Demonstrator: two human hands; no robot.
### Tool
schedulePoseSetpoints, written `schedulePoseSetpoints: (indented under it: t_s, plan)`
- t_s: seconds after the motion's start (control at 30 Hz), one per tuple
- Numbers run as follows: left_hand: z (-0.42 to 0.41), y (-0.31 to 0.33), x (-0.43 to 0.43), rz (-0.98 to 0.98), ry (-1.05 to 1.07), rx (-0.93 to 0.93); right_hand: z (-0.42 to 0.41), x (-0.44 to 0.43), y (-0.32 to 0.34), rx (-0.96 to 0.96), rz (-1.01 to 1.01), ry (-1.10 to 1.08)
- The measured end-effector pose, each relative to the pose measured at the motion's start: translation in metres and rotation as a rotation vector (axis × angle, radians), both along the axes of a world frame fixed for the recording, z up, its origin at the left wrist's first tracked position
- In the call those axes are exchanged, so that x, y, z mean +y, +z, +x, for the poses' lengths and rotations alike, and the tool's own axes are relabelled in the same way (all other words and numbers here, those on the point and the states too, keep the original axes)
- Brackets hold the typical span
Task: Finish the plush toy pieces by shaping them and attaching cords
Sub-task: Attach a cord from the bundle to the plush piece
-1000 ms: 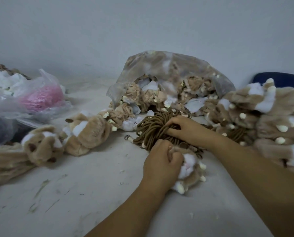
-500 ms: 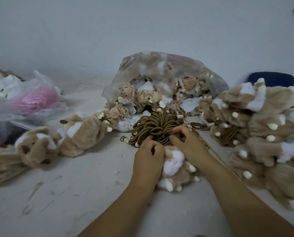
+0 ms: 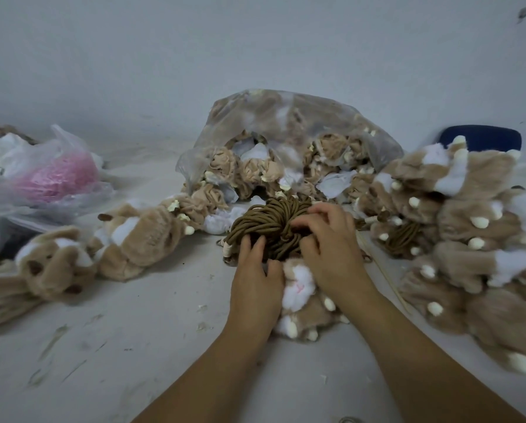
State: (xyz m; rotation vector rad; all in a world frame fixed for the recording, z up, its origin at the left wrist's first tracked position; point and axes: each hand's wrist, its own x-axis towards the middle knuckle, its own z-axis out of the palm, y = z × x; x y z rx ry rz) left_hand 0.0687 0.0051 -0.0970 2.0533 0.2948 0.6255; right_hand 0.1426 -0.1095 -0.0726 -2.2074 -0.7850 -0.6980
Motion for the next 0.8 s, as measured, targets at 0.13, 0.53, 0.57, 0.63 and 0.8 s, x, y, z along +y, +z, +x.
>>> schedulePoseSetpoints:
  t_s: [0.13, 0.53, 0.57, 0.63, 0.8]
  plan:
    - [0.001, 0.0, -0.002, 0.012, -0.013, -0.043, -0.002, 0.001, -0.002, -0.083, -0.241, 0.046]
    - [0.001, -0.002, 0.001, -0.017, -0.006, 0.028, 0.0, -0.001, -0.002, -0.097, -0.314, -0.229]
    - [0.001, -0.002, 0.0, -0.015, -0.005, 0.018, 0.001, 0.001, -0.003, -0.088, -0.334, -0.197]
    - [0.001, -0.002, -0.001, -0.01, 0.023, -0.01, 0.004, 0.002, -0.006, -0.066, -0.35, -0.149]
    - [0.001, -0.002, -0.001, 0.039, 0.0, -0.023, 0.017, 0.002, -0.011, 0.17, -0.074, -0.022]
